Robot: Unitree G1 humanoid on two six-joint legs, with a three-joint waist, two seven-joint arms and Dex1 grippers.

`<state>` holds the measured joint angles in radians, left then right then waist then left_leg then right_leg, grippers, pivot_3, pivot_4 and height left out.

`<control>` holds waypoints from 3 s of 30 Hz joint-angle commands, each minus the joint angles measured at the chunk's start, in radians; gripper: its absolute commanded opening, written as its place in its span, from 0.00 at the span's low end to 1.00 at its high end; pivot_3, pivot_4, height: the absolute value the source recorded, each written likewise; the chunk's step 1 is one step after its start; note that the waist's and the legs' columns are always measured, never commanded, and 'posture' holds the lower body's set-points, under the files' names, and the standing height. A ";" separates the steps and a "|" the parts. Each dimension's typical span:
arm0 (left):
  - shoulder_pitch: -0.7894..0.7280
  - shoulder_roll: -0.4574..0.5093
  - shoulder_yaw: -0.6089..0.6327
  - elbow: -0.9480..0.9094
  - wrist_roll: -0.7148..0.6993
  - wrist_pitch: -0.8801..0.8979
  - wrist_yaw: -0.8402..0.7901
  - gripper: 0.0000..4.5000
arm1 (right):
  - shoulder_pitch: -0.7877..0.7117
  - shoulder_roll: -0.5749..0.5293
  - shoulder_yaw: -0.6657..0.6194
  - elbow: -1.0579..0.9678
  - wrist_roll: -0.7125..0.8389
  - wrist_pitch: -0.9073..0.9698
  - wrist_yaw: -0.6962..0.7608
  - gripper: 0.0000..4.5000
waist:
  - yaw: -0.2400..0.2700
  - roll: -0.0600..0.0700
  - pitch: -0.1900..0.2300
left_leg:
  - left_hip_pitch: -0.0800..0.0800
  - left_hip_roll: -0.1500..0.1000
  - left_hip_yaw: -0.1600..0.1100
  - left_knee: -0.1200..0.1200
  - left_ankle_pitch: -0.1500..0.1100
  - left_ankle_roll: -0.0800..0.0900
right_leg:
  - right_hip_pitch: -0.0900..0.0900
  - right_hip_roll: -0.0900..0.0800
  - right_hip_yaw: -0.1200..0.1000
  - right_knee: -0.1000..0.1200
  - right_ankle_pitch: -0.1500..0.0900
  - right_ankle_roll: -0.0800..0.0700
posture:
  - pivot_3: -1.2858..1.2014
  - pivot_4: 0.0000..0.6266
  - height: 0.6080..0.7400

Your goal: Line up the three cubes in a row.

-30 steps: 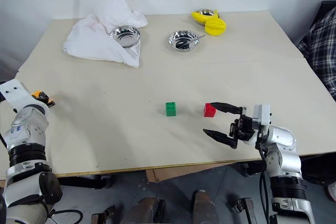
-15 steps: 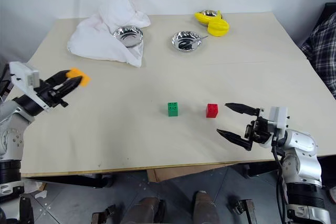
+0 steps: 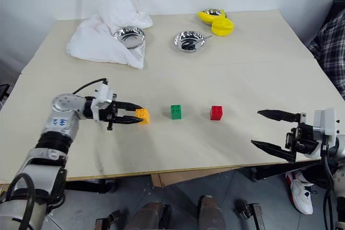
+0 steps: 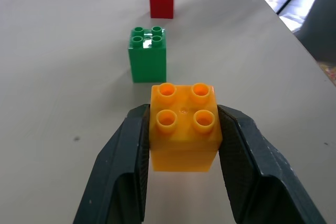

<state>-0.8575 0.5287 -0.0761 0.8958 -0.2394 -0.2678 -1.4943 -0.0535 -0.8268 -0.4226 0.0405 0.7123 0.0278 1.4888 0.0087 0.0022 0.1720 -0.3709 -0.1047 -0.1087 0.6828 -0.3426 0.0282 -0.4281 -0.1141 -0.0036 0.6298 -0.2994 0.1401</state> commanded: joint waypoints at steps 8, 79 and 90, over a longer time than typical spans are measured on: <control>-0.130 -0.051 0.000 0.234 0.112 -0.154 0.010 0.33 | 0.104 0.034 -0.056 -0.183 0.044 0.046 -0.082 1.00 | 0.012 -0.002 0.001 | 0.000 -0.002 0.001 0.001 0.001 0.001 | 0.000 0.000 0.001 0.001 0.001 0.001 | 0.52 0.24 1.00; -0.109 0.098 0.113 0.309 0.195 -0.144 0.037 1.00 | 0.047 0.085 0.025 -0.146 0.030 0.043 -0.060 1.00 | 0.013 -0.003 0.001 | 0.000 -0.003 0.001 0.001 0.002 0.003 | -0.001 0.001 0.001 0.008 0.001 0.002 | 0.52 0.24 1.00; 0.575 0.328 0.379 -0.483 -0.084 0.076 0.079 1.00 | -0.121 0.037 0.063 0.160 -0.064 -0.113 0.110 1.00 | -0.028 -0.003 0.002 | 0.002 0.000 0.002 -0.001 0.000 0.003 | -0.001 -0.001 0.010 0.007 0.001 0.002 | 0.52 0.24 1.00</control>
<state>-0.3644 0.8288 0.2305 0.5793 -0.2531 -0.2559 -1.4518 -0.1424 -0.7712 -0.3579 0.1384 0.6644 -0.0304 1.5312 -0.0192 -0.0004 0.1735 -0.3693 -0.1045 -0.1074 0.6822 -0.3423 0.0309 -0.4294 -0.1158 0.0073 0.6371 -0.2985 0.1415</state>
